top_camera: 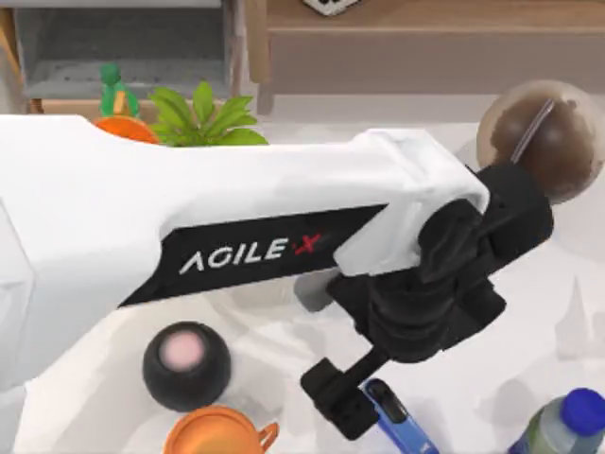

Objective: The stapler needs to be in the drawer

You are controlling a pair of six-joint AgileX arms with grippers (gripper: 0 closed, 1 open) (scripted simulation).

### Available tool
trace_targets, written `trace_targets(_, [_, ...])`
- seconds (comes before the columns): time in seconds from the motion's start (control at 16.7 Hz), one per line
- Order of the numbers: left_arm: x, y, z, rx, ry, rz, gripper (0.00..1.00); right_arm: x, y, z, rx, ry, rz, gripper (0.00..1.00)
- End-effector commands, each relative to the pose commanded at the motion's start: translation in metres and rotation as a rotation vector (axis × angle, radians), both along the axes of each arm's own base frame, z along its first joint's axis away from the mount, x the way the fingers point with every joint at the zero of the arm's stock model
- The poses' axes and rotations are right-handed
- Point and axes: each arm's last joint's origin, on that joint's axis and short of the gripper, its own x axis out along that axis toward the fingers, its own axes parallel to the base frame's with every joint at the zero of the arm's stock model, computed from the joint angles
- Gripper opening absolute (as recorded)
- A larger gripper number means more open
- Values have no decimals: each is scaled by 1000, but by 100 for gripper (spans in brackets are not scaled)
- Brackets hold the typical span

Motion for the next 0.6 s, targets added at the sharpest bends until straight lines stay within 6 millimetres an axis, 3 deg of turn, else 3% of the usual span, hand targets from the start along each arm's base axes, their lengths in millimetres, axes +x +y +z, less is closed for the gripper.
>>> trace_targets(0.18, [-10, -11, -20, 75, 31, -23, 100, 0, 0, 0, 0, 0, 0, 100])
trace_targets(0.6, [-10, -10, -27, 81, 34, -24, 100, 0, 0, 0, 0, 0, 0, 100])
